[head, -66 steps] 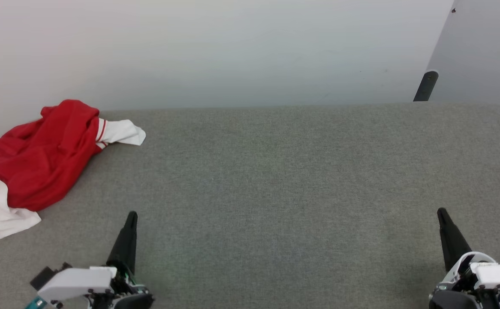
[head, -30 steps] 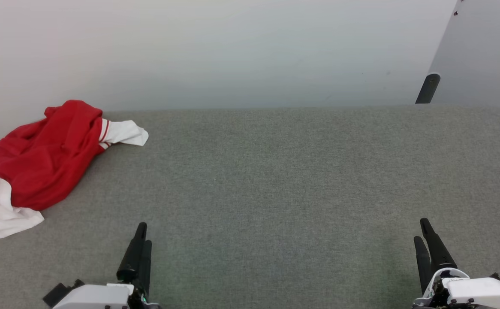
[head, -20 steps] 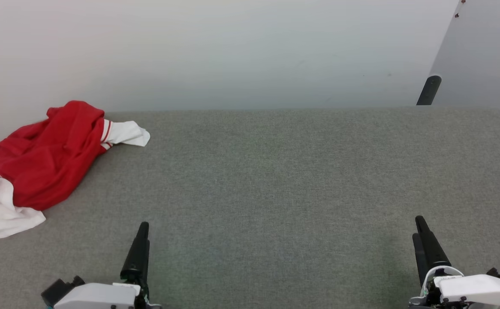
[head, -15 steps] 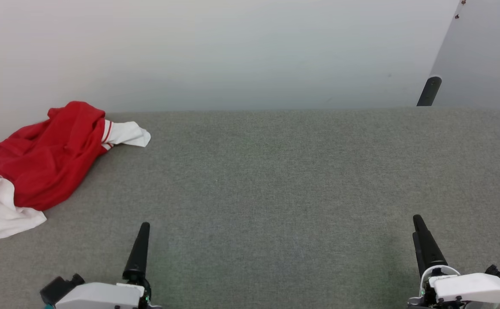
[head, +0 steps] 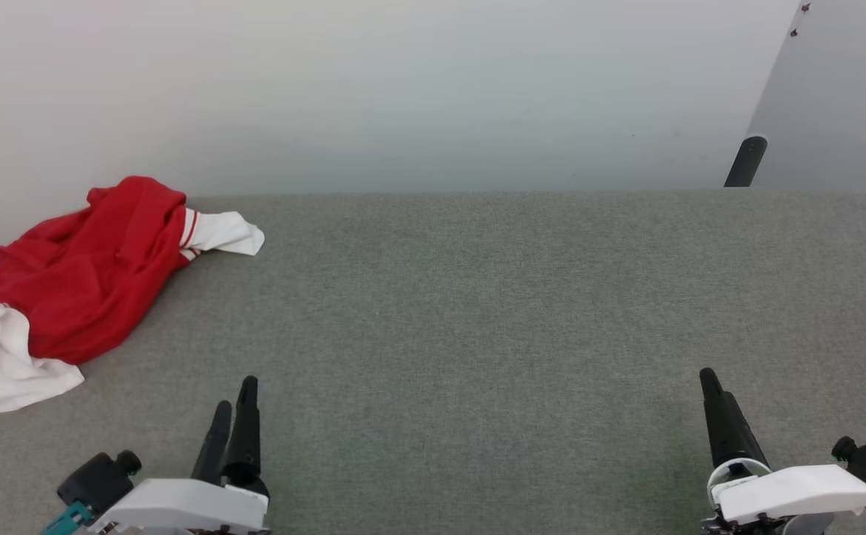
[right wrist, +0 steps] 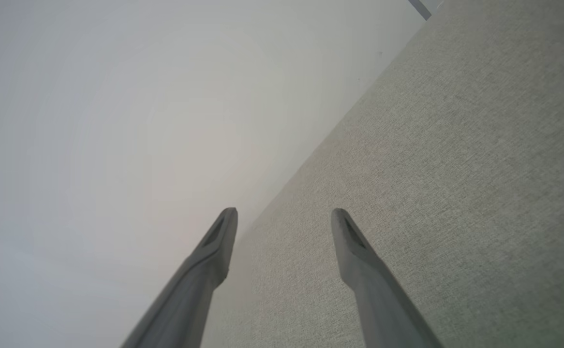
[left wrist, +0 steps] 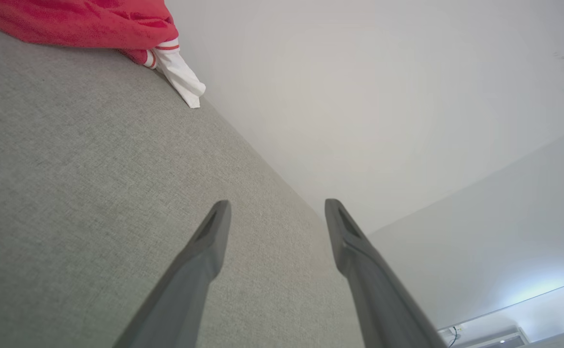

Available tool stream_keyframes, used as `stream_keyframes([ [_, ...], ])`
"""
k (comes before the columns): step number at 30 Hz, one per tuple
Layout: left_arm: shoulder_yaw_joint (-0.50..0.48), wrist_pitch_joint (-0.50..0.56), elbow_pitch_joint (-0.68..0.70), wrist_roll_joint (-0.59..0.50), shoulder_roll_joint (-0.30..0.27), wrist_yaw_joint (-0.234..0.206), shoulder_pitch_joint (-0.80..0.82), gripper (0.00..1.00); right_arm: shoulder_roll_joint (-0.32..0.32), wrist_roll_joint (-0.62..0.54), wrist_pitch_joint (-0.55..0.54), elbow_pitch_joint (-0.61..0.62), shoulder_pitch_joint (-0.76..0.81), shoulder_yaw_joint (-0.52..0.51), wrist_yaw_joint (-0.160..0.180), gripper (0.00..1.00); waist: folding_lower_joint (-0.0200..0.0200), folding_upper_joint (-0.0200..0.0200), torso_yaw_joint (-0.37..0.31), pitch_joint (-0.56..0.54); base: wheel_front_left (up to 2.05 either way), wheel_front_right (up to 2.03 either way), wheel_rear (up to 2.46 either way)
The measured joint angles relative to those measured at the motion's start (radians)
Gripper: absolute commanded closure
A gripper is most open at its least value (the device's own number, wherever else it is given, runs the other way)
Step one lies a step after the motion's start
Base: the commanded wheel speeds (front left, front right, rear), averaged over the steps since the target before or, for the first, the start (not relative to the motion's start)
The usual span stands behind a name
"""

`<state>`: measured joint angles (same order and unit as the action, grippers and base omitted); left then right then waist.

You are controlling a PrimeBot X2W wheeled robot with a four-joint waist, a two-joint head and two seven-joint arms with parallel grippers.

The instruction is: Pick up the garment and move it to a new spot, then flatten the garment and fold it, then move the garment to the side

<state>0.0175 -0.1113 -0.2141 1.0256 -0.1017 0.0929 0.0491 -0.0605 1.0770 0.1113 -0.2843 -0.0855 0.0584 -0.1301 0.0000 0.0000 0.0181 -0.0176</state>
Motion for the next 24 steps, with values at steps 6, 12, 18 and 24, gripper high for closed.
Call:
stream_keyframes([
  [6,-0.016,-0.017,0.014,-0.173,0.011,-0.001,-0.003,0.0,0.004,-0.156,0.017,-0.002,-0.001,0.001,0.0,0.0,0.0,0.0,0.003,-0.002,0.0,0.0,0.0],
  [12,-0.028,-0.032,0.035,-0.332,0.017,-0.006,-0.004,0.0,0.008,-0.289,0.033,-0.004,-0.002,0.0,0.0,0.0,0.0,0.0,0.005,-0.004,0.0,0.0,0.0],
  [18,-0.032,-0.048,0.058,-0.467,0.024,-0.01,-0.008,0.0,0.01,-0.399,0.047,-0.008,-0.007,-0.005,0.0,0.0,0.0,0.0,0.008,-0.005,0.0,0.0,0.0],
  [24,-0.039,-0.062,0.087,-0.566,0.029,-0.013,-0.011,0.0,0.011,-0.477,0.062,-0.01,-0.008,-0.008,0.0,0.0,0.0,0.0,0.009,-0.007,0.0,0.0,0.0],
])
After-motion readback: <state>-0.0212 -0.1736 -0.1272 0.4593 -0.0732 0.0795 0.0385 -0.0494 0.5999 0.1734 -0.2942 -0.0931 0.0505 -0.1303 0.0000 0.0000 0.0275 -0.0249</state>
